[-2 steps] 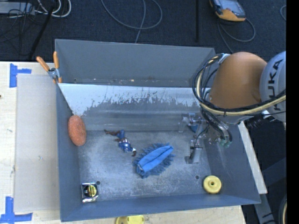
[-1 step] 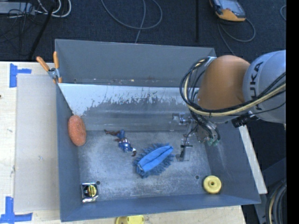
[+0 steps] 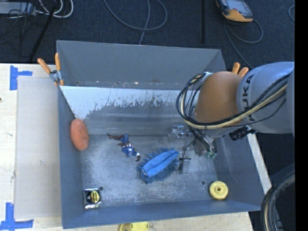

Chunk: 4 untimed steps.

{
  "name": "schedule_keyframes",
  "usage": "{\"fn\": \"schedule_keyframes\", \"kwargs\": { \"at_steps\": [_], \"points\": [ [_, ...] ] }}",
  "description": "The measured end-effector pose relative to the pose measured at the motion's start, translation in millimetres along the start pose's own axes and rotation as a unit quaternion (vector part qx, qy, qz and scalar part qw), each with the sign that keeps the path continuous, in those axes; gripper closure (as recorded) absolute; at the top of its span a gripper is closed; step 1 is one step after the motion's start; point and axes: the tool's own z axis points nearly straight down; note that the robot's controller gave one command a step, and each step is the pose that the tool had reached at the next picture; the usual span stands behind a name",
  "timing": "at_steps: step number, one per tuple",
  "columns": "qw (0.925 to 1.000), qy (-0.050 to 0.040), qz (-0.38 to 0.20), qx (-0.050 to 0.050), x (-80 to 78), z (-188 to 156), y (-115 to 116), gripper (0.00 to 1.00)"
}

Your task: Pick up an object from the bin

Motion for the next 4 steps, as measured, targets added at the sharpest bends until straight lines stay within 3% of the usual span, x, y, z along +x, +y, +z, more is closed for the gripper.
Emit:
{"fn": "schedule_keyframes", "kwargs": {
  "at_steps": [1, 2, 3, 4],
  "points": [
    [0.9996, 0.0021, 0.027, 0.0, 9.0, 30, 19, 0.0],
    [0.9992, 0.0017, -0.041, 0.0, 25.5, 33, 39, 1.0],
    [0.9991, 0.0017, -0.041, 0.0, 25.5, 33, 39, 1.0],
    [0.9989, 0.0059, -0.046, 0.0, 51.7, -10, 35, 1.0]
  ]
}}
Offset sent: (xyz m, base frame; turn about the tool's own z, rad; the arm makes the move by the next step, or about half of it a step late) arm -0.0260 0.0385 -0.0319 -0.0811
